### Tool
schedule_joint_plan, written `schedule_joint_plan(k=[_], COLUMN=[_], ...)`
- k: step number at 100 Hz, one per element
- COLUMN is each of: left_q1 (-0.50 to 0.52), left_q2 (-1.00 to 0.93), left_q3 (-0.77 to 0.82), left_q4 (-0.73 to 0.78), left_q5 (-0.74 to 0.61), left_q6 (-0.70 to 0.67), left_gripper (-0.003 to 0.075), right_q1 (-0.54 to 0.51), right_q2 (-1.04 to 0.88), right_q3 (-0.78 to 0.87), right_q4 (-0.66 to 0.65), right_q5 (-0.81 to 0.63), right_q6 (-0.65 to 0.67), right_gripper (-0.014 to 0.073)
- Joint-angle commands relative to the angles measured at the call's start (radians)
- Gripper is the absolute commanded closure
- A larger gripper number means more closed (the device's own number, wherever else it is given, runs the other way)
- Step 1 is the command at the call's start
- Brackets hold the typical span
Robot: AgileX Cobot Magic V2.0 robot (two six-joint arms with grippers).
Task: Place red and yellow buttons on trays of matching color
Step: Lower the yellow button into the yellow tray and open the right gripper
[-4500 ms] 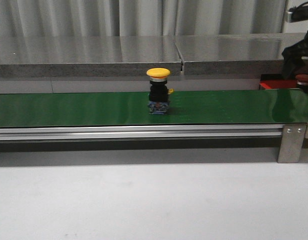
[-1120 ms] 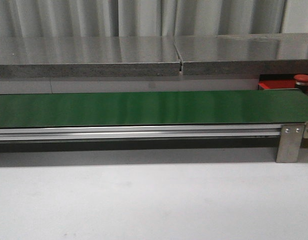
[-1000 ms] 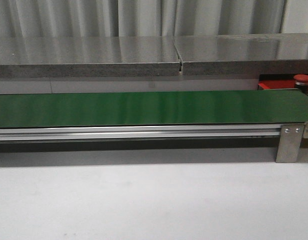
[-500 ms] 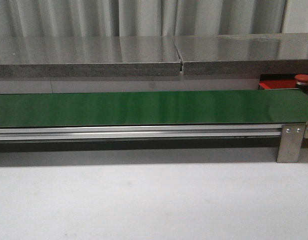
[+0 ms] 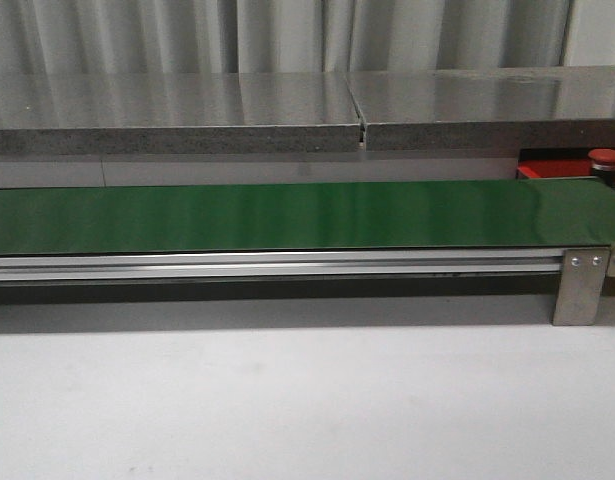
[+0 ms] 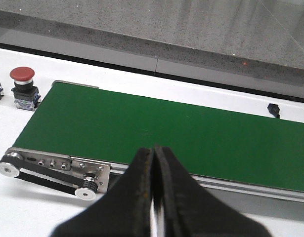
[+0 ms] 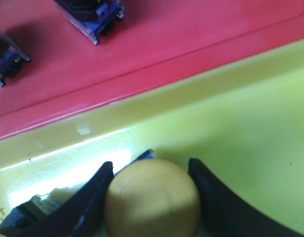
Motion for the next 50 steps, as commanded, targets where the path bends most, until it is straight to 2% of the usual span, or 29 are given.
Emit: schedule_joint_plan(k=[1,50], left_q1=[-0.009,-0.009], left_q2=[0.003,0.003], left_q3=[-0.03,-0.03], left_q4=[-0.005,-0.005], left_q5=[-0.085,-0.085], left_q6=[0.0,0.0], left_gripper=[0.0739,0.0739], right_q1=[-0.004,-0.004], right_q2=[-0.044,-0.029], right_q3=[-0.024,-0.024], right_q4=[0.016,0.017], right_q5=[-0.057,-0.057], right_q6=[0.001,0.001], right_gripper=[0.0609,0.0606])
